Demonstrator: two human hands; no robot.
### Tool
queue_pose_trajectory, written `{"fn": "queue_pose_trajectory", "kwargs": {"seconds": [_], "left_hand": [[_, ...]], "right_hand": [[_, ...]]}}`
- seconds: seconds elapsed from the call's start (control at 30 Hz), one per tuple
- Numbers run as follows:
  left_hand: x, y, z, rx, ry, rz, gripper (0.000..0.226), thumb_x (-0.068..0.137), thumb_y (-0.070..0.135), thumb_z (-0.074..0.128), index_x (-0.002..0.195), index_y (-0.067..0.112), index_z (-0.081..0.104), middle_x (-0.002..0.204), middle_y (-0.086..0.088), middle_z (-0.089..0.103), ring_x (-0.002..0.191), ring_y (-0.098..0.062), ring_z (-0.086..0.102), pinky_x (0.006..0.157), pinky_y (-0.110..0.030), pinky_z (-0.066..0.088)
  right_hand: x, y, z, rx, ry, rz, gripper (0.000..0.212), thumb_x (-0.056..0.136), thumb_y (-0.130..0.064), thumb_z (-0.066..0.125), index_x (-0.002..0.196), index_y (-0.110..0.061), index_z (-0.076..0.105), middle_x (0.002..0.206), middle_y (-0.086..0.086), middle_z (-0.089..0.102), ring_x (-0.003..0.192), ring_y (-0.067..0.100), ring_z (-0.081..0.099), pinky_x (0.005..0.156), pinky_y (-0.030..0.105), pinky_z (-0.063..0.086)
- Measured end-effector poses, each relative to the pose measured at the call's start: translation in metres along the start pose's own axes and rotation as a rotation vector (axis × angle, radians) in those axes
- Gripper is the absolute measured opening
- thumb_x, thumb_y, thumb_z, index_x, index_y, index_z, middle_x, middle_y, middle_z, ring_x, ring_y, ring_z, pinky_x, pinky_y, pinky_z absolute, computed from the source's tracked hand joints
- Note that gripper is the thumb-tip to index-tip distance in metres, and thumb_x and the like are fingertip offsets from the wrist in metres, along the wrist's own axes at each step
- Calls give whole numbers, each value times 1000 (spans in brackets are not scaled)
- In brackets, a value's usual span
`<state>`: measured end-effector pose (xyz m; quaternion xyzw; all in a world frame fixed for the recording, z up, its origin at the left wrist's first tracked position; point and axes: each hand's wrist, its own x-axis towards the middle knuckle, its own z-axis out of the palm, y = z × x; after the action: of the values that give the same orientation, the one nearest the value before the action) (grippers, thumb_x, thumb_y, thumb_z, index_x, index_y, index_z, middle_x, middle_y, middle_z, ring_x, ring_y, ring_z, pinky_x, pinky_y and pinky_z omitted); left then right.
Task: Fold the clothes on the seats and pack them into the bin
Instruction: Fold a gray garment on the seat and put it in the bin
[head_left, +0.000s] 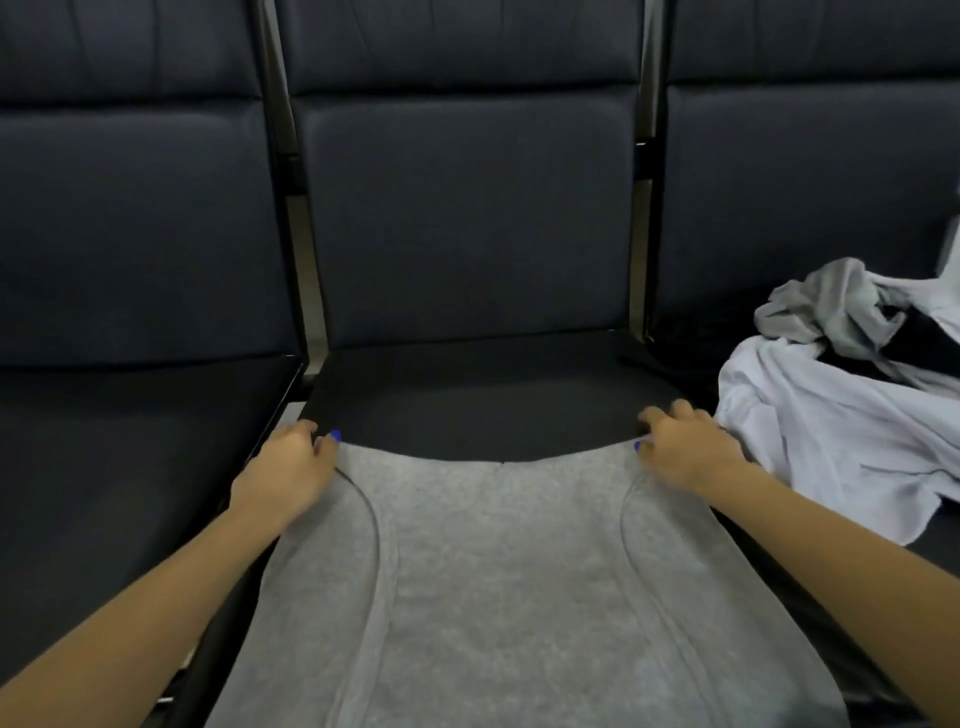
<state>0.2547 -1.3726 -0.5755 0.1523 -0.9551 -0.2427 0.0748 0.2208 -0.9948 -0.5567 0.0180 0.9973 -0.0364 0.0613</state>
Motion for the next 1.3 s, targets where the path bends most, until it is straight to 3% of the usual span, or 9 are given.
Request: {"fn": "queue_pose_trajectory", "kwargs": {"seconds": [0.07, 0.23, 0.4, 0.57, 0.67, 0.83, 1.0, 1.13, 1.3], "left_hand": [[6, -1, 0, -43, 13, -18, 33, 95, 32, 53, 71, 9, 57, 76, -10, 56, 66, -26, 57, 67, -43, 52], [14, 5, 0, -157, 52, -24, 19, 90, 19, 63, 72, 19, 55, 73, -11, 60, 69, -26, 58, 65, -41, 50], [8, 3, -7, -238, 294, -44, 8, 95, 17, 54, 88, 14, 54, 99, -12, 48, 65, -17, 45, 58, -32, 33], [1, -2, -8, -236, 141, -88, 7, 91, 19, 59, 86, 14, 57, 83, -9, 64, 77, -26, 58, 70, -39, 47], [-1, 0, -7, -196, 72, -121, 6, 91, 20, 60, 97, 21, 61, 97, -4, 69, 97, -28, 60, 91, -45, 46], [-1, 3, -3, -307, 78, -71, 31, 94, 5, 43, 116, 11, 63, 117, -9, 63, 84, -22, 59, 77, -29, 48], [2, 7, -3, -364, 26, -67, 34, 98, 12, 44, 131, 7, 54, 127, -14, 57, 103, -24, 57, 90, -31, 40], [7, 7, -6, -324, -136, -174, 16, 86, 6, 60, 100, 10, 67, 103, -10, 66, 105, -25, 57, 92, -35, 43], [9, 12, -13, -360, -224, -170, 24, 75, 1, 73, 64, 9, 53, 69, -4, 52, 71, -17, 49, 63, -26, 37]], "right_hand": [[5, 7, 5, 73, 40, 94, 43, 97, -36, 44, 134, -14, 40, 133, 16, 36, 123, 35, 41, 99, 42, 39], [19, 14, -2, 385, 105, 74, 23, 89, -22, 62, 69, -16, 53, 84, 7, 63, 92, 29, 60, 74, 32, 44], [14, 21, -11, 599, 420, 61, 13, 89, -10, 61, 77, -6, 57, 69, 3, 56, 67, 18, 53, 58, 26, 39], [19, 34, 0, 612, 237, 121, 20, 83, -5, 67, 69, -12, 56, 66, 2, 56, 70, 24, 56, 46, 16, 41], [21, 37, 3, 619, 181, 126, 27, 81, 6, 62, 69, -18, 55, 69, 2, 56, 64, 17, 51, 42, 11, 42], [21, 27, 2, 523, 149, 34, 31, 80, 9, 52, 101, -8, 67, 106, 13, 61, 104, 25, 57, 86, 28, 46], [21, 20, 0, 321, -41, 51, 26, 84, -21, 66, 110, -16, 66, 116, 7, 63, 112, 25, 57, 95, 31, 45], [19, 20, -9, 381, -148, 83, 9, 76, -10, 73, 68, -11, 67, 85, 9, 67, 92, 25, 65, 82, 32, 51], [6, 22, -24, 496, -192, 80, 16, 77, -8, 74, 70, -10, 59, 66, 5, 52, 58, 14, 49, 42, 22, 35]]}}
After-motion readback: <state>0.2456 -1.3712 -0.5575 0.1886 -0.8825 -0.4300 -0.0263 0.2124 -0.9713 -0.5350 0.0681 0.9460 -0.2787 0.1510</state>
